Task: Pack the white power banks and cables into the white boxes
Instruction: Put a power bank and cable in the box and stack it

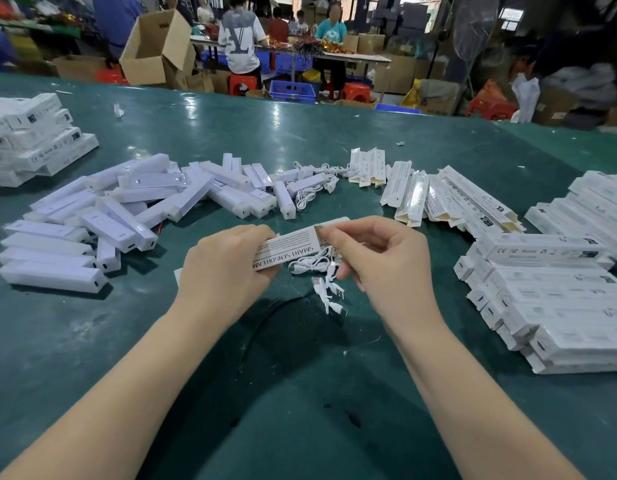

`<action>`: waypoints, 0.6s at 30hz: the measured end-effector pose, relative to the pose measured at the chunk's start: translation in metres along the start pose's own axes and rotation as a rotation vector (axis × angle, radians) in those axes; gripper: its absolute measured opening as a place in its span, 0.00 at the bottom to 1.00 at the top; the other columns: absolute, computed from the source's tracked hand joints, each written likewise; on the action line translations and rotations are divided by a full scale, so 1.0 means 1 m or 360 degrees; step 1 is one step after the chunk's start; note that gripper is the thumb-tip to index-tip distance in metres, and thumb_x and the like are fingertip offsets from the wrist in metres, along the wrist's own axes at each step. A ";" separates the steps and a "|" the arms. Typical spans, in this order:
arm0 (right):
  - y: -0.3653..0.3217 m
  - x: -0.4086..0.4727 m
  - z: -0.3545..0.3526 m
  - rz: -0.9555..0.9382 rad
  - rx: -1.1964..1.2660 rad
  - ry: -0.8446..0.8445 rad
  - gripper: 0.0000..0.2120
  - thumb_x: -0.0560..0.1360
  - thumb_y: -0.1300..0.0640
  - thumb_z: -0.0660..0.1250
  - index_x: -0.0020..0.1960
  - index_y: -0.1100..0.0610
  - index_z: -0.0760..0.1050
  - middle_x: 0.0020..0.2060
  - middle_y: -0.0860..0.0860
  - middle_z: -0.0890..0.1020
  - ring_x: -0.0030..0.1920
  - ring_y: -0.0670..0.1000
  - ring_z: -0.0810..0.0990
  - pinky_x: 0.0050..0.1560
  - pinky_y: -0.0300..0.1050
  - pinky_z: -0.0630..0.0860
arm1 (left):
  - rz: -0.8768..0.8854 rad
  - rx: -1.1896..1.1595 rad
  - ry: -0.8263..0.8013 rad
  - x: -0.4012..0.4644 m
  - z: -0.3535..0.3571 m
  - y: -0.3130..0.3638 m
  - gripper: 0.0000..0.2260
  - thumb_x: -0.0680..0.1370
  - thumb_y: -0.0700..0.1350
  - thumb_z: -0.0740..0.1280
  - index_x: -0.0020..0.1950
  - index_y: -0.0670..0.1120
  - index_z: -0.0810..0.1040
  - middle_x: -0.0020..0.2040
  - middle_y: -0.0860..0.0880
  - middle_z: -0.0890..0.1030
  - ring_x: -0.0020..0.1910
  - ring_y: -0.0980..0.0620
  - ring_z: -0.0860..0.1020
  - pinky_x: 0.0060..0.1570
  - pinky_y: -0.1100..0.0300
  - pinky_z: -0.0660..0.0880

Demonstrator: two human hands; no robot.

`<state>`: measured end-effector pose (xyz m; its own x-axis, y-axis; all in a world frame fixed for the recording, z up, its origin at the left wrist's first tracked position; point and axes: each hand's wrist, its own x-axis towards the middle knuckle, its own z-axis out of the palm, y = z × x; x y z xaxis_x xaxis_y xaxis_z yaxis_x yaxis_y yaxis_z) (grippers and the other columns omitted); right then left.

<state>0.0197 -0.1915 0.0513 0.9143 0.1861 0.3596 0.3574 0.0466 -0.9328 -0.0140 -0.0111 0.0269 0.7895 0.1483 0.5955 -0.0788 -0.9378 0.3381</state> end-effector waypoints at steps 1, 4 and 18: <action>0.000 0.000 0.000 0.0011 -0.0027 -0.0034 0.03 0.74 0.62 0.72 0.42 0.60 0.84 0.34 0.53 0.85 0.24 0.47 0.77 0.25 0.31 0.67 | 0.0009 -0.0014 -0.0009 0.000 0.000 0.000 0.06 0.69 0.42 0.74 0.43 0.50 0.81 0.33 0.58 0.72 0.33 0.50 0.68 0.34 0.59 0.65; -0.002 0.000 0.002 0.0038 -0.0075 -0.0243 0.09 0.77 0.66 0.66 0.44 0.59 0.85 0.37 0.56 0.85 0.27 0.44 0.79 0.26 0.31 0.69 | -0.0036 -0.0075 -0.0078 0.000 -0.001 0.001 0.11 0.70 0.45 0.71 0.36 0.56 0.71 0.29 0.57 0.68 0.33 0.49 0.68 0.34 0.58 0.64; 0.001 -0.007 0.012 -0.0263 -0.0307 0.0013 0.06 0.75 0.60 0.72 0.50 0.51 0.85 0.54 0.48 0.75 0.44 0.42 0.79 0.37 0.33 0.75 | -0.0151 -0.0235 -0.0104 -0.001 0.000 0.005 0.15 0.73 0.47 0.69 0.31 0.55 0.65 0.29 0.54 0.70 0.33 0.47 0.69 0.34 0.52 0.71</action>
<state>0.0111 -0.1807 0.0479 0.8418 0.1837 0.5075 0.5309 -0.1123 -0.8400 -0.0149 -0.0160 0.0276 0.8352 0.2087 0.5088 -0.0868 -0.8636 0.4967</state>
